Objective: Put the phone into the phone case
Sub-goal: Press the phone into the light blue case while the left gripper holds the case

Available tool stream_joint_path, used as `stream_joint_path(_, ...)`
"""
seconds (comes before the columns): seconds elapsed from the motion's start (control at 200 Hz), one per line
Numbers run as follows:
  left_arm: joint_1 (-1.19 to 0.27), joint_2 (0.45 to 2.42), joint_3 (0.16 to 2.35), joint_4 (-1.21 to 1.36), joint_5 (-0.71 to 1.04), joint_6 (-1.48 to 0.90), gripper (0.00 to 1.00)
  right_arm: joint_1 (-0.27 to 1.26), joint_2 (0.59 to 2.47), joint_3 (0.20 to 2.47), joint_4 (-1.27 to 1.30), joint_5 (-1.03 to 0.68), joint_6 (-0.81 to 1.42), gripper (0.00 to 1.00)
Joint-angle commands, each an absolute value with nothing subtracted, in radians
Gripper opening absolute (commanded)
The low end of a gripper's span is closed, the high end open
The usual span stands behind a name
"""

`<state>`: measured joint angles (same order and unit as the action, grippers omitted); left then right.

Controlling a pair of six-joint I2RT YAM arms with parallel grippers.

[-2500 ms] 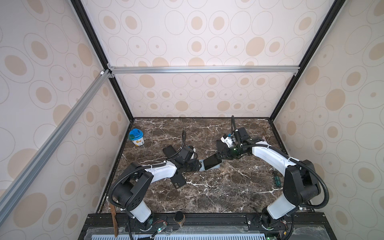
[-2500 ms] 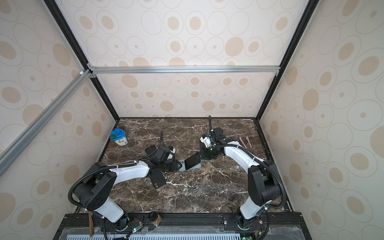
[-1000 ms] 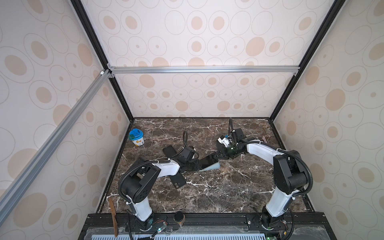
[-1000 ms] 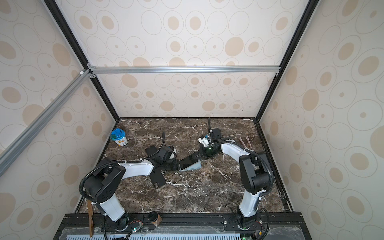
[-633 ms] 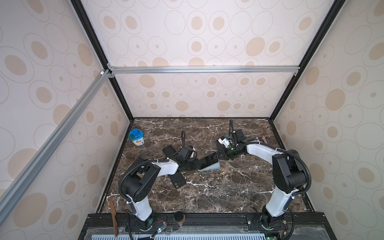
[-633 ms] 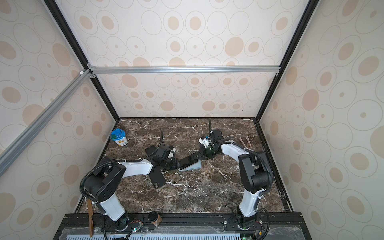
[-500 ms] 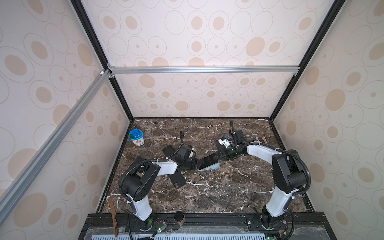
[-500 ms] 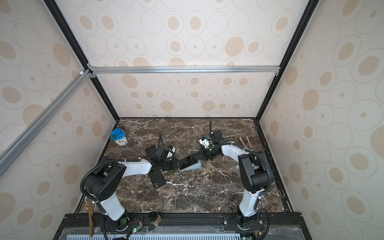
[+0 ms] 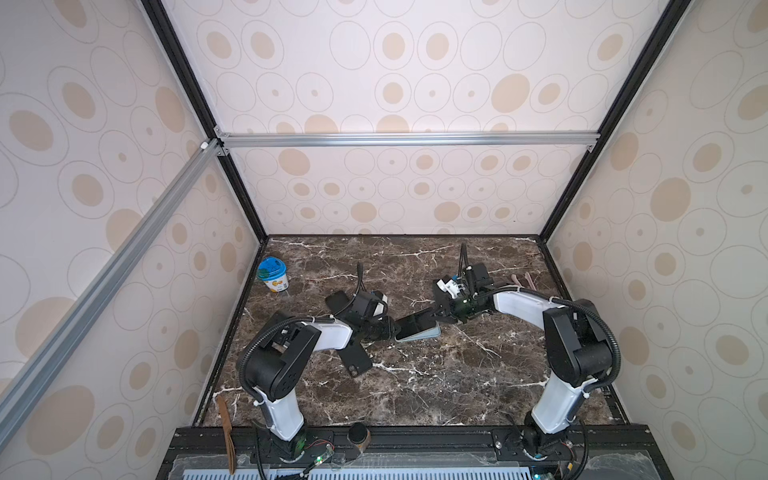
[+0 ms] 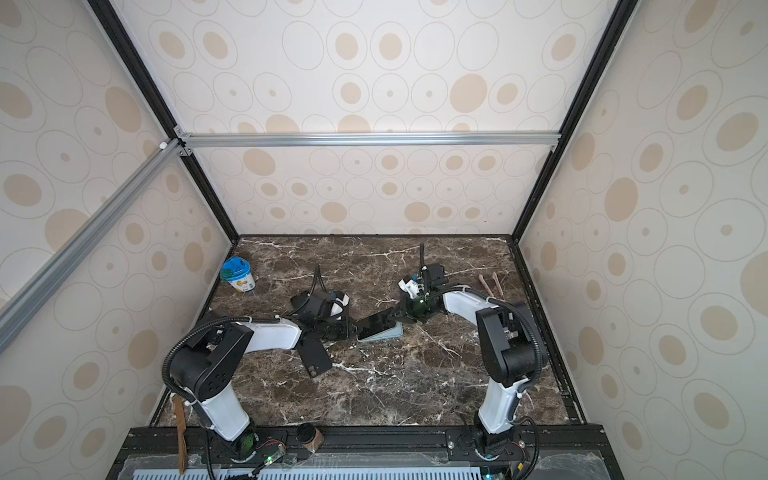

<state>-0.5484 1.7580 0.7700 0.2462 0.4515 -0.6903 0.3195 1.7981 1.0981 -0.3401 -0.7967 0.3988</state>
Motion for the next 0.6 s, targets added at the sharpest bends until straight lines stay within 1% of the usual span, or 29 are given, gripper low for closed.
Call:
stream_joint_path(0.0, -0.555, 1.789, 0.811, 0.241, 0.490, -0.637, 0.31, 0.328, 1.852, 1.069, -0.447, -0.651, 0.363, 0.10)
stream_joint_path(0.075, -0.555, 1.793, 0.816, 0.239, 0.493, -0.625, 0.31, 0.329, 1.858, 1.077, -0.466, -0.627, 0.352, 0.13)
stream_joint_path(0.27, -0.554, 1.798, 0.817, 0.234, 0.498, -0.599, 0.31, 0.329, 1.888, 1.122, -0.522, -0.582, 0.318, 0.17)
stream_joint_path(0.595, -0.555, 1.814, 0.827, 0.204, 0.489, -0.560, 0.31, 0.330, 1.893, 1.125, -0.548, -0.532, 0.319, 0.23)
